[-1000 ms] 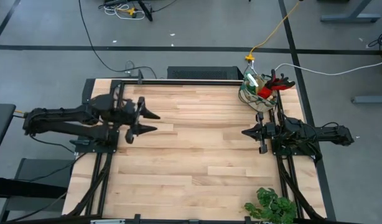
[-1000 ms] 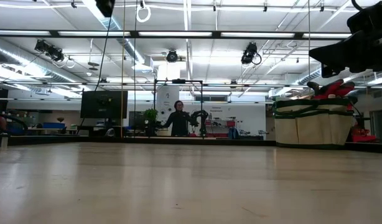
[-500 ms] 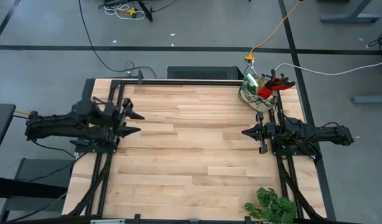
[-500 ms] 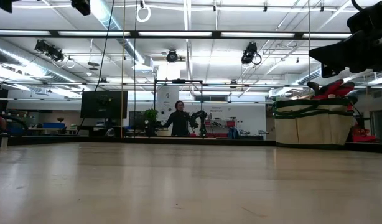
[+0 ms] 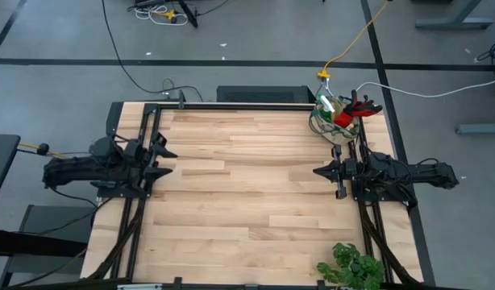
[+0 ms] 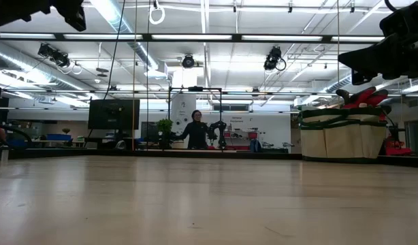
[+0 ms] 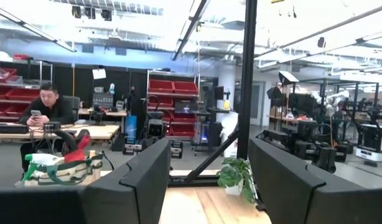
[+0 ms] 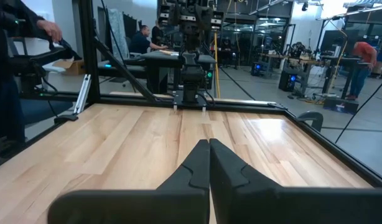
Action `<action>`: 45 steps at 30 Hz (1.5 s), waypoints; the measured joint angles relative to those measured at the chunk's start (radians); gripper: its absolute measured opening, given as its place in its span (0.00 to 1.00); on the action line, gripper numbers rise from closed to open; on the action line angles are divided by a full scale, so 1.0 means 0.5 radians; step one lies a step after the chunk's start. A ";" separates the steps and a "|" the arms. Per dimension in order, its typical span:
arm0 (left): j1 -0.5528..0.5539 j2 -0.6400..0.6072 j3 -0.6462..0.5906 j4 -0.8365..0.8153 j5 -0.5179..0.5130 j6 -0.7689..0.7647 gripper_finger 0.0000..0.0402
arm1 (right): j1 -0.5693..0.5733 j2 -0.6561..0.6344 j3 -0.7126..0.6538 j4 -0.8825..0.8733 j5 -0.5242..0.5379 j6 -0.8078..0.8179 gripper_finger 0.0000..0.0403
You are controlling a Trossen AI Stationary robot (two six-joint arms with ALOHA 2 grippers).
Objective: Pick & Place Garden tools in Gardening bag
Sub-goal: Return to Home Position
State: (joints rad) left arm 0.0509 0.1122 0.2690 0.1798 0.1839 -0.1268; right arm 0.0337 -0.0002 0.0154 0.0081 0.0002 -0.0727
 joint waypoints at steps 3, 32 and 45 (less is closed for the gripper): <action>0.000 -0.046 -0.093 0.109 -0.012 -0.016 0.55 | 0.000 0.000 0.000 0.000 0.000 0.000 0.00; -0.046 -0.221 -0.520 0.492 -0.189 0.015 0.55 | 0.000 0.000 0.000 0.000 0.000 0.000 0.00; -0.045 -0.221 -0.521 0.140 -0.133 0.014 0.55 | 0.000 0.000 0.000 0.000 -0.001 0.000 0.00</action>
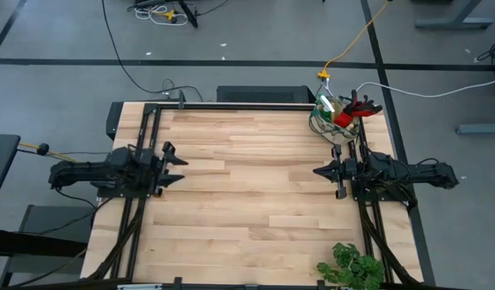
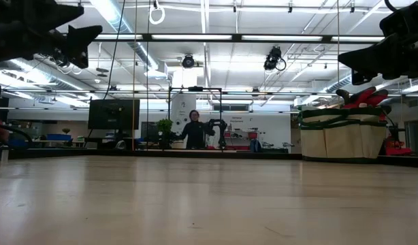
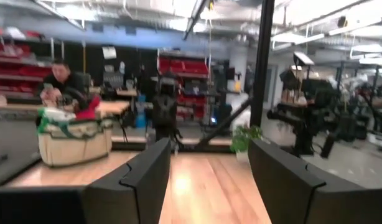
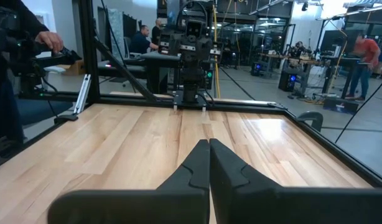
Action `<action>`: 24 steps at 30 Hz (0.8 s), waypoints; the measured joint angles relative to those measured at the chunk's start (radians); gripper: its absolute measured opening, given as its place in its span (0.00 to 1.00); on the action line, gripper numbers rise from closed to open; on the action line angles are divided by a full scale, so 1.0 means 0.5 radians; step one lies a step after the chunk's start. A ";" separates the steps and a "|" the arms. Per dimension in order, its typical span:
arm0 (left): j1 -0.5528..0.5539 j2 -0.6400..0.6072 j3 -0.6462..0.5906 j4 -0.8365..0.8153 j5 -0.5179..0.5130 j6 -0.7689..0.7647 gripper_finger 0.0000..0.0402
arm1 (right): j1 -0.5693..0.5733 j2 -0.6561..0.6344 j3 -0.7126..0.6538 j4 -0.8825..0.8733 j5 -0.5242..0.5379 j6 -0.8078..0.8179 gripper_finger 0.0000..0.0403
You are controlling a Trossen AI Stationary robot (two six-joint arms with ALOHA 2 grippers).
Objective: Pick & Place Garden tools in Gardening bag
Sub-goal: Return to Home Position
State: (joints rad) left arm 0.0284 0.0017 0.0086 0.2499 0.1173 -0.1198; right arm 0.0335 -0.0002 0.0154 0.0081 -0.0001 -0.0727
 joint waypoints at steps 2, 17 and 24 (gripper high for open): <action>0.000 0.000 0.000 -0.068 0.027 0.000 0.55 | 0.000 0.000 0.000 0.000 0.000 0.000 0.00; 0.000 -0.002 -0.001 -0.382 0.036 0.000 0.55 | 0.001 0.000 0.000 0.000 0.001 0.000 0.00; 0.000 -0.002 -0.001 -0.414 0.034 0.074 0.55 | 0.000 0.000 0.000 0.000 0.000 0.000 0.00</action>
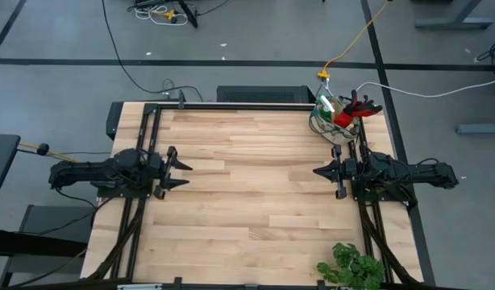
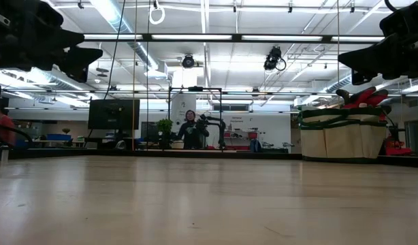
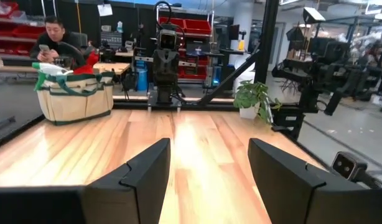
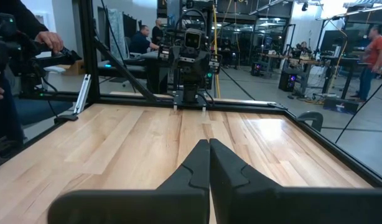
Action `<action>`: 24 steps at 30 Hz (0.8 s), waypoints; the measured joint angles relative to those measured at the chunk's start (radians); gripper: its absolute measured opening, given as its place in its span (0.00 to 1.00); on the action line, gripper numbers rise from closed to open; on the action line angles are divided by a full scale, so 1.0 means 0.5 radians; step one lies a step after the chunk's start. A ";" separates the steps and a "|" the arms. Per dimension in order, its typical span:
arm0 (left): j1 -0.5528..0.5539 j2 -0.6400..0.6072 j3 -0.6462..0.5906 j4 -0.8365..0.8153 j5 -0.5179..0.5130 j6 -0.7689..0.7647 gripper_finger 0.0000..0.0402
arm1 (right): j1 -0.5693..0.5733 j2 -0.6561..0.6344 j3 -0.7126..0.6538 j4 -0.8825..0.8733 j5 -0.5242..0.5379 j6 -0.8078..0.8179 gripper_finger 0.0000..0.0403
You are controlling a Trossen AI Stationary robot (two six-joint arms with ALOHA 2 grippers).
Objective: Pick & Place Garden tools in Gardening bag
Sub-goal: Return to Home Position
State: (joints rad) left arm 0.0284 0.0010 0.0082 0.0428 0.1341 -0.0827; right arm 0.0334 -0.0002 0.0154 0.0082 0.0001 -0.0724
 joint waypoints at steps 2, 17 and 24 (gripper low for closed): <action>0.000 0.000 0.000 -0.004 0.000 0.033 0.55 | 0.001 0.000 0.000 0.000 0.000 0.000 0.00; 0.000 0.000 -0.001 -0.019 -0.013 0.099 0.55 | 0.001 0.000 0.000 0.000 0.000 0.000 0.00; 0.000 0.000 -0.002 -0.014 -0.013 0.099 0.55 | 0.000 0.000 0.000 0.000 0.000 0.000 0.00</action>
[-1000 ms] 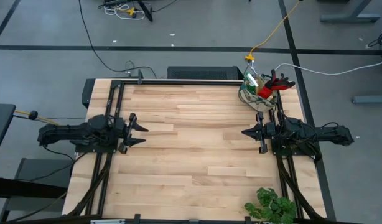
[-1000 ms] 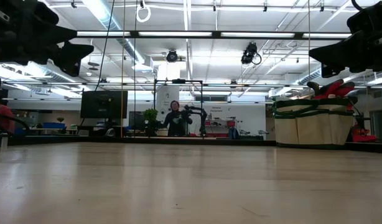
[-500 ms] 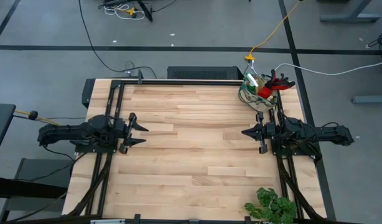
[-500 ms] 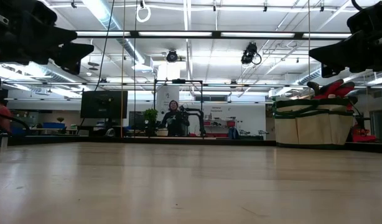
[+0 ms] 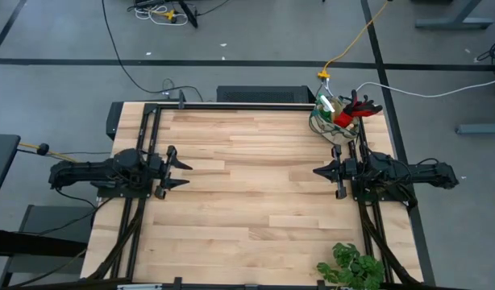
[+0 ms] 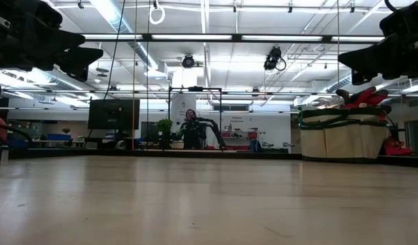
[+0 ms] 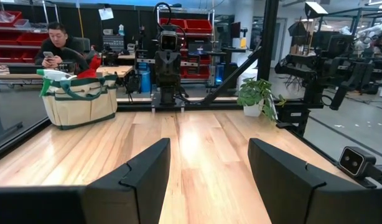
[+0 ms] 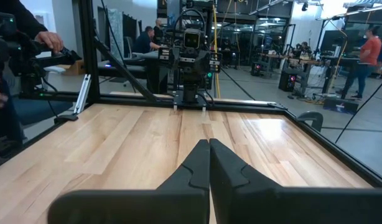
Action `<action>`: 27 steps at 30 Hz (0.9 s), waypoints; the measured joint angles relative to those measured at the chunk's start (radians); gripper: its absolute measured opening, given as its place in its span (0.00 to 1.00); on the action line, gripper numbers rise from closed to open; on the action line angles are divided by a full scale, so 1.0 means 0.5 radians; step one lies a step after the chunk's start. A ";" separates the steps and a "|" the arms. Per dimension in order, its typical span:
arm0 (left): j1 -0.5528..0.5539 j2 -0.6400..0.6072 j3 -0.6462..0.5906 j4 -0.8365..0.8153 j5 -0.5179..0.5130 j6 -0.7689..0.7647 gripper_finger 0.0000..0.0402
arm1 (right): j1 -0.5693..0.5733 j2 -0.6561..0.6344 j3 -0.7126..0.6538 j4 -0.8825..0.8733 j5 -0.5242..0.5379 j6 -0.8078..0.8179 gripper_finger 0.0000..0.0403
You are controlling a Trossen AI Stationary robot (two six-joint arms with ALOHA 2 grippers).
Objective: Pick & Place Garden tools in Gardening bag
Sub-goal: Return to Home Position
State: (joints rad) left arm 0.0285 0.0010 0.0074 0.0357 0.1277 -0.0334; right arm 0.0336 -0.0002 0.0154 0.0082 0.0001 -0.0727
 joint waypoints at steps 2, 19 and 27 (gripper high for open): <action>0.001 0.000 -0.001 0.027 0.001 0.000 0.55 | 0.000 0.000 0.000 0.000 0.000 0.000 0.00; 0.000 0.001 -0.002 0.088 0.001 -0.003 0.55 | 0.000 0.000 0.000 0.000 0.000 0.000 0.00; 0.000 0.001 -0.002 0.094 0.001 -0.002 0.55 | 0.000 0.000 0.000 0.000 0.000 0.000 0.00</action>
State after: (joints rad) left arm 0.0285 0.0013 0.0067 0.0826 0.1280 -0.0345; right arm 0.0335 -0.0002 0.0154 0.0081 0.0002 -0.0725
